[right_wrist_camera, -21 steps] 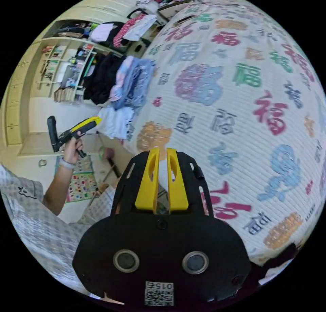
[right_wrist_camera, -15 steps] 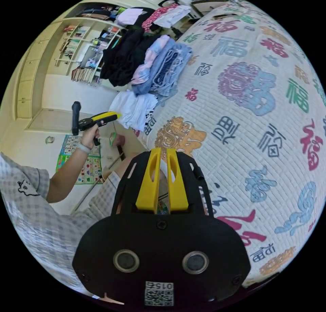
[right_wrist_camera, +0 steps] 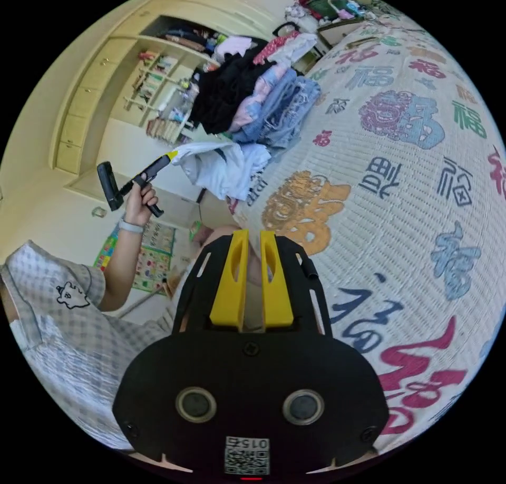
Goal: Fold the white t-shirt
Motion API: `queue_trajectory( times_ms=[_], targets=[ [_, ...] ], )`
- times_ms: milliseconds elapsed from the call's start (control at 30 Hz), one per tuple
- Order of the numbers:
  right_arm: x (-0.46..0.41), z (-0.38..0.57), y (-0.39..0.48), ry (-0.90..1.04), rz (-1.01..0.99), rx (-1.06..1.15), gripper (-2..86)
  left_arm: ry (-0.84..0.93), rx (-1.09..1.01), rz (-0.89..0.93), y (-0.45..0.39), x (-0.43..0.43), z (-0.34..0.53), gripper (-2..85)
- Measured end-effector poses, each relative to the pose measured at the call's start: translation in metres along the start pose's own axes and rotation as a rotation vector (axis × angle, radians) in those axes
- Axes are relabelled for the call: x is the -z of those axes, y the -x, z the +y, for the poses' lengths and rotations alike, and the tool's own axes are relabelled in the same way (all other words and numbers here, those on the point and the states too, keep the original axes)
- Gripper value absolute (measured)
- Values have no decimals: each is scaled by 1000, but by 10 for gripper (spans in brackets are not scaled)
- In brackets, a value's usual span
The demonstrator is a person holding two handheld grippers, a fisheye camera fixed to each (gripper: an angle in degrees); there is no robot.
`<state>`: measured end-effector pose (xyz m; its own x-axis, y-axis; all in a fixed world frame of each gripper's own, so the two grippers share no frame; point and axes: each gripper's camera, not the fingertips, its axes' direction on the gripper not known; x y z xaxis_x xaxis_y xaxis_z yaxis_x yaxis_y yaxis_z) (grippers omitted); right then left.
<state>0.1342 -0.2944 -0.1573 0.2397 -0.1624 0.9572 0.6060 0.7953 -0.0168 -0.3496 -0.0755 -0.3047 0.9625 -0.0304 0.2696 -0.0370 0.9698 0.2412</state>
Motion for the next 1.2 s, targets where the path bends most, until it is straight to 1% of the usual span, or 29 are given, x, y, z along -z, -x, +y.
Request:
queue_trajectory(
  times_ms=[33, 100, 133, 200, 267, 300, 333, 367, 400, 433, 467, 500, 567, 633, 700, 733, 800, 900, 967, 1033, 1067, 1133, 1200],
  targets=[
    [0, 1, 7, -7, 14, 22, 59, -24, -25, 40, -4, 7, -2, -2],
    [3, -1, 34, -38, 95, 122, 83, -104, -115, 207, -18, 30, -12, -3],
    [5, -2, 40, -57, 104, 137, 90, -121, -137, 253, -22, 35, -14, -3],
    [15, -7, 66, -118, 125, 223, 104, -189, -221, 434, -39, 53, -25, -3],
    [22, -8, 82, -123, 182, 280, 95, -218, -300, 541, -54, 63, -33, -3],
    [31, -5, 91, -144, 245, 302, 75, -232, -337, 591, -62, 67, -38, -3],
    [37, -1, 94, -160, 289, 312, 59, -238, -348, 607, -65, 68, -40, -3],
    [52, 7, 99, -209, 383, 311, 25, -243, -371, 626, -71, 70, -43, -3],
    [72, 17, 101, -254, 438, 292, 18, -262, -389, 643, -75, 71, -45, -3],
    [84, 22, 101, -288, 453, 278, 14, -277, -394, 657, -77, 72, -46, -3],
    [111, 33, 100, -366, 476, 244, 9, -303, -397, 692, -78, 70, -48, -3],
    [136, 42, 102, -428, 523, 218, 6, -310, -385, 723, -80, 64, -51, -3],
    [168, 54, 104, -481, 610, 201, 3, -290, -368, 761, -85, 48, -57, -2],
    [187, 61, 99, -483, 689, 173, 2, -259, -385, 771, -97, 26, -60, -1],
    [191, 64, 73, -403, 762, 70, 2, -162, -383, 750, -117, -18, -62, 0],
    [189, 65, 64, -387, 764, 36, 2, -131, -373, 731, -121, -32, -62, 0],
    [177, 73, 29, -346, 760, -83, 4, 11, -307, 652, -136, -92, -57, 2],
    [160, 79, -9, -330, 775, -211, 5, 136, -199, 607, -140, -160, -50, 3],
    [155, 74, -27, -336, 740, -215, 6, 134, -164, 618, -132, -187, -54, 6],
    [157, 63, -41, -392, 708, -163, 7, 85, -163, 620, -119, -206, -68, 14],
    [160, 50, -53, -449, 658, -116, 7, 51, -173, 595, -109, -219, -82, 23],
    [165, 27, -78, -535, 484, -27, 7, -13, -189, 569, -90, -241, -107, 40],
    [165, -8, -126, -596, 163, 66, 6, -75, -193, 636, -62, -278, -145, 54]
  ],
)
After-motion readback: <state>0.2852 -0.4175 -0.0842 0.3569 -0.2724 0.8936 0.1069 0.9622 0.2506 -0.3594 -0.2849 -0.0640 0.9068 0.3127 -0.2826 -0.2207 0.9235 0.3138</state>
